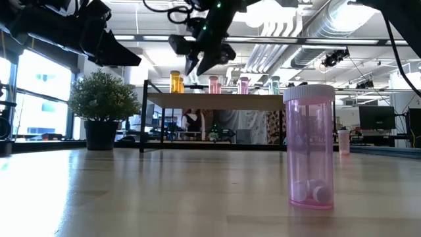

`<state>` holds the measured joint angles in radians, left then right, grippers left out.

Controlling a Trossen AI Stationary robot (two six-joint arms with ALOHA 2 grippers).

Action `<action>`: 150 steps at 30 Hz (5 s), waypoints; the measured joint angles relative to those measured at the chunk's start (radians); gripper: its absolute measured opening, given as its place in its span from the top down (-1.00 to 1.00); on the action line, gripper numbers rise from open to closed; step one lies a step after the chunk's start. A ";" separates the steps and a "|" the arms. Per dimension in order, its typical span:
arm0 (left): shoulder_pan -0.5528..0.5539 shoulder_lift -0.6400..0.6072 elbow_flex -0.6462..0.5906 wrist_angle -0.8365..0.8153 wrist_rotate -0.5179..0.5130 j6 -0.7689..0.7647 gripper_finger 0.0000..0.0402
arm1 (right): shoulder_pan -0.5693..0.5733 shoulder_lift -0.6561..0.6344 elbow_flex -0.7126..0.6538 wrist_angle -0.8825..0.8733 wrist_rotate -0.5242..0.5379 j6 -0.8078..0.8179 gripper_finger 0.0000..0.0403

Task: Pick and place medicine bottles onto shelf by color
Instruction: Put the pink pill bottle aligned with the other pink pill bottles on the shelf

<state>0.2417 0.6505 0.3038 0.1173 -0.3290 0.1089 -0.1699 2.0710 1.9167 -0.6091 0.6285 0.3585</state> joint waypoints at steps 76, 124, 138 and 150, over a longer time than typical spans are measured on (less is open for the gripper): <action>0.000 -0.148 0.001 -0.096 -0.049 -0.001 0.01 | 0.075 -1.230 -1.023 -0.617 0.276 0.807 0.08; 0.000 -0.147 0.000 -0.098 -0.007 -0.002 0.01 | -0.281 -1.085 -1.476 0.014 -0.079 0.741 0.04; 0.000 -0.147 0.000 -0.098 -0.012 -0.001 0.01 | -0.281 -0.935 -1.476 0.056 -0.070 0.740 0.04; 0.000 -0.147 0.000 -0.098 -0.015 -0.001 0.01 | -0.281 -0.918 -1.476 0.061 -0.058 0.740 0.39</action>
<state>0.2417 0.5030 0.3042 0.0196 -0.3439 0.1078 -0.4511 1.1530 0.4404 -0.5476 0.5705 1.0989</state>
